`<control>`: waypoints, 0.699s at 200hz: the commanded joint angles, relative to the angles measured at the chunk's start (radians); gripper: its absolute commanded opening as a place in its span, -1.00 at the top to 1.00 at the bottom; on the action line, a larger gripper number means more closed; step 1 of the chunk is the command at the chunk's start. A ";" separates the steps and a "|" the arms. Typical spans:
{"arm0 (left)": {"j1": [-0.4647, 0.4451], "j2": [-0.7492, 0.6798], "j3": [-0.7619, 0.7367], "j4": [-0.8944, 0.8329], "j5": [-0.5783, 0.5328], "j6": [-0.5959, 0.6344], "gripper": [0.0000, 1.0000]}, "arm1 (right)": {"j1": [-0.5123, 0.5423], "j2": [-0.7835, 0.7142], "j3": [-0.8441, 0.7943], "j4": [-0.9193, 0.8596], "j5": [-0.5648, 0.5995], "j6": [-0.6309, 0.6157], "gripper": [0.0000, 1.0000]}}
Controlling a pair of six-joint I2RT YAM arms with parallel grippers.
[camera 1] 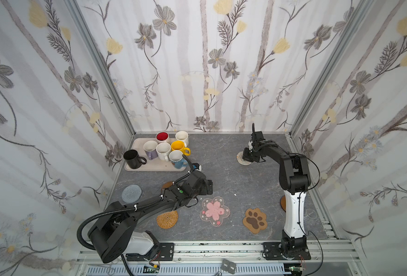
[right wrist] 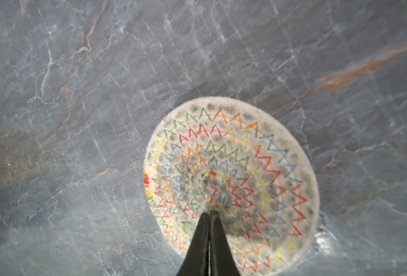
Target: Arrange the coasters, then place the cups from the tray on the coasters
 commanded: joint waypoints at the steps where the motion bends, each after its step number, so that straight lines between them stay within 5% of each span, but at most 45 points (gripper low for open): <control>1: 0.000 0.020 0.018 0.019 -0.001 -0.011 -1.00 | -0.008 0.025 0.037 -0.016 -0.034 -0.006 0.85; 140: -0.003 0.059 0.068 -0.026 -0.001 0.006 -1.00 | -0.090 0.172 0.289 -0.017 -0.167 0.045 0.89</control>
